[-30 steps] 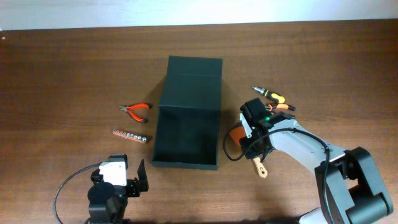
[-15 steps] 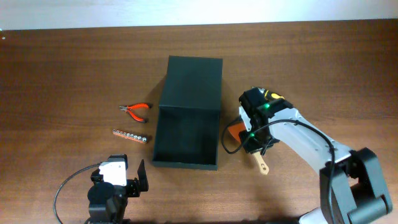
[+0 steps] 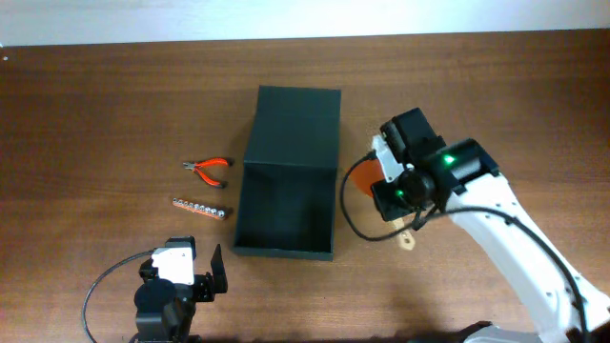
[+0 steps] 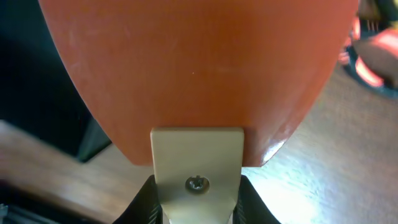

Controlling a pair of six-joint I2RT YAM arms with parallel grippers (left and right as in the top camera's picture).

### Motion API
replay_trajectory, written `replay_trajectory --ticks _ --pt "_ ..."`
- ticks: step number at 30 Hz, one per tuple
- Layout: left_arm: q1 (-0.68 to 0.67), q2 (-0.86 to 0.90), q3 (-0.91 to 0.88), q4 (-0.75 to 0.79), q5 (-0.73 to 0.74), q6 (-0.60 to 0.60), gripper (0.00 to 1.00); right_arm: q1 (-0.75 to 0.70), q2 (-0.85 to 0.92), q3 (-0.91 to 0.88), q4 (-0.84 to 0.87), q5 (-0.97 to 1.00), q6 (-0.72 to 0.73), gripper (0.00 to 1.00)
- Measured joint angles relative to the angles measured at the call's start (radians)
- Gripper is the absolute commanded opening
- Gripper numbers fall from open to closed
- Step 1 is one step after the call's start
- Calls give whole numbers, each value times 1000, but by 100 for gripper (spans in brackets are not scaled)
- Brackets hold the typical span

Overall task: Pack container
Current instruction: 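Lift the scraper with the right gripper and lower it into the box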

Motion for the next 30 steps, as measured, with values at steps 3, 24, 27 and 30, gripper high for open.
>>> replay_trajectory --ticks 3,24,27,30 --pt "0 0 0 0 0 0 99 83 -5 10 34 -10 0 4" --pt "0 0 0 0 0 0 99 310 303 10 496 -40 3 4" --pt "0 0 0 0 0 0 99 310 345 10 497 -45 1 4" --pt "0 0 0 0 0 0 99 310 390 10 499 -45 0 5"
